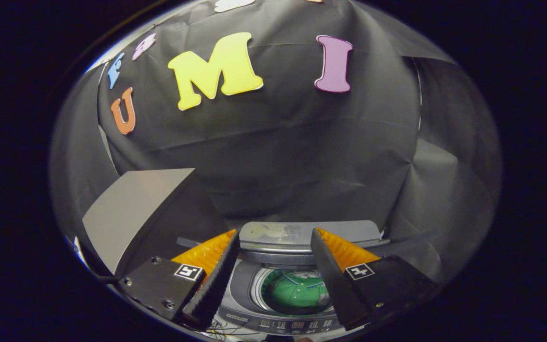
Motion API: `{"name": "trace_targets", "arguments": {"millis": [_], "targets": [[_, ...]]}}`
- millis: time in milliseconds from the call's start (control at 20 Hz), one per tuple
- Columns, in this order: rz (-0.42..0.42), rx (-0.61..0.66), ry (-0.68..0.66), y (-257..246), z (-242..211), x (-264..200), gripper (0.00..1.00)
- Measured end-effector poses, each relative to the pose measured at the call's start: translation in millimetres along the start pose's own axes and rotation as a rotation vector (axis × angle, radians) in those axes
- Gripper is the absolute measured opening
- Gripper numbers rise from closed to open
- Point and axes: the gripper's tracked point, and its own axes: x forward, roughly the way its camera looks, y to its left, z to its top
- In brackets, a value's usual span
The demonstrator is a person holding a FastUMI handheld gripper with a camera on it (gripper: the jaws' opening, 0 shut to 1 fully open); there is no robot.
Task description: Put the clothes into the washing machine and then close the washing machine lid.
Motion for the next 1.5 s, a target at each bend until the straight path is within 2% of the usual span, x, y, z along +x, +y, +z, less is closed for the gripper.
{"name": "trace_targets", "arguments": {"millis": [150, 350, 600, 950, 1250, 1500], "targets": [[-0.018, 0.053, 0.063, -1.9, -26.6, -7.5, 0.95], [-0.034, 0.077, 0.041, 5.0, -40.5, -35.7, 0.95], [-0.037, 0.089, -0.053, 30.8, -33.1, -90.6, 0.95], [-0.036, 0.068, -0.233, 68.4, 0.1, -176.1, 0.96], [-0.023, 0.058, -0.332, 71.0, 19.0, -238.3, 0.95], [0.019, 0.011, -0.390, 60.2, 16.9, -290.9, 0.96]]}}
